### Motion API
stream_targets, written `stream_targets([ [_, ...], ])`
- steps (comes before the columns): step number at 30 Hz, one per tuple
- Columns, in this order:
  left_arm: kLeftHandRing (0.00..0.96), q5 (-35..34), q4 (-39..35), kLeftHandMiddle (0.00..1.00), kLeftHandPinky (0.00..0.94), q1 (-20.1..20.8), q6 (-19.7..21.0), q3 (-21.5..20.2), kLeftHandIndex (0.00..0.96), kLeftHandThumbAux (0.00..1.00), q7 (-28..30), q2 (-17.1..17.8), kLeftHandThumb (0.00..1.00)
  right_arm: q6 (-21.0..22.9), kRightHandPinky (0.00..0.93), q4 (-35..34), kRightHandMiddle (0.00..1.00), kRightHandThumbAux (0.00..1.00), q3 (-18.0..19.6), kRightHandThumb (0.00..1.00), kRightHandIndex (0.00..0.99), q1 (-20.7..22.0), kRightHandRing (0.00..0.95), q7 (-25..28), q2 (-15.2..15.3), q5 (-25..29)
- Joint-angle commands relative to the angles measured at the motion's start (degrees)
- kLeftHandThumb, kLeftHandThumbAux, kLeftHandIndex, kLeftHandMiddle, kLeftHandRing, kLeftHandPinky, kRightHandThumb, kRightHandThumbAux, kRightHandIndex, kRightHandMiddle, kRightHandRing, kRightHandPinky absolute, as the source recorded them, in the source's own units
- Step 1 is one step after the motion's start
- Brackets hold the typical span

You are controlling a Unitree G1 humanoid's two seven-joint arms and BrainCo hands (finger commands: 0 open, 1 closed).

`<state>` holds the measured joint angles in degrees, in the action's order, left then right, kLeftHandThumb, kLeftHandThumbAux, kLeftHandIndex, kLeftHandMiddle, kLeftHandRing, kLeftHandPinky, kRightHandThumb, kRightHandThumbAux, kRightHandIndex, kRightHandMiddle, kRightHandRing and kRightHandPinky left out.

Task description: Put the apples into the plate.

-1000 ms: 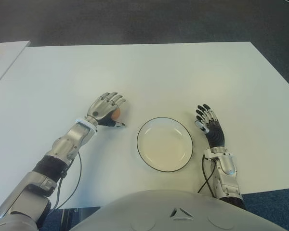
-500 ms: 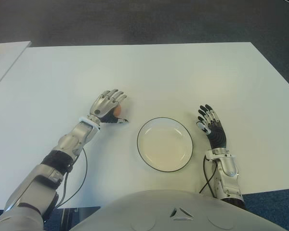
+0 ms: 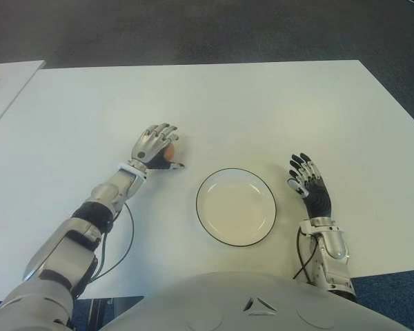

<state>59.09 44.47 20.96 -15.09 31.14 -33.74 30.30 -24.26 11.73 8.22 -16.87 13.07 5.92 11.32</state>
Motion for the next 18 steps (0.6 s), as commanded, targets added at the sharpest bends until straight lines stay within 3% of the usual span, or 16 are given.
stream_targets([
  [1, 0.637, 2.49, 6.71, 0.642, 0.606, -3.16, 1.19, 5.06, 0.425, 0.663, -0.78, -1.84, 0.694, 3.88, 0.083, 3.51, 0.162, 0.635, 0.77, 0.264, 0.073, -5.55, 0.105, 0.55, -0.29, 0.93],
  [7, 0.765, 2.79, 8.5, 0.758, 0.759, -1.67, 1.53, 7.79, 0.442, 0.688, -1.73, -2.0, 0.734, 4.15, 0.079, 2.52, 0.175, 0.628, 1.36, 0.263, 0.085, -6.06, 0.115, 1.51, -0.07, 2.28],
  [18, 0.82, -2.91, 9.07, 0.826, 0.815, -0.83, -0.6, 7.31, 0.444, 0.694, 6.22, -2.08, 0.753, 3.48, 0.09, 2.28, 0.193, 0.614, 2.17, 0.268, 0.101, -6.24, 0.129, 2.25, -0.14, 3.1],
])
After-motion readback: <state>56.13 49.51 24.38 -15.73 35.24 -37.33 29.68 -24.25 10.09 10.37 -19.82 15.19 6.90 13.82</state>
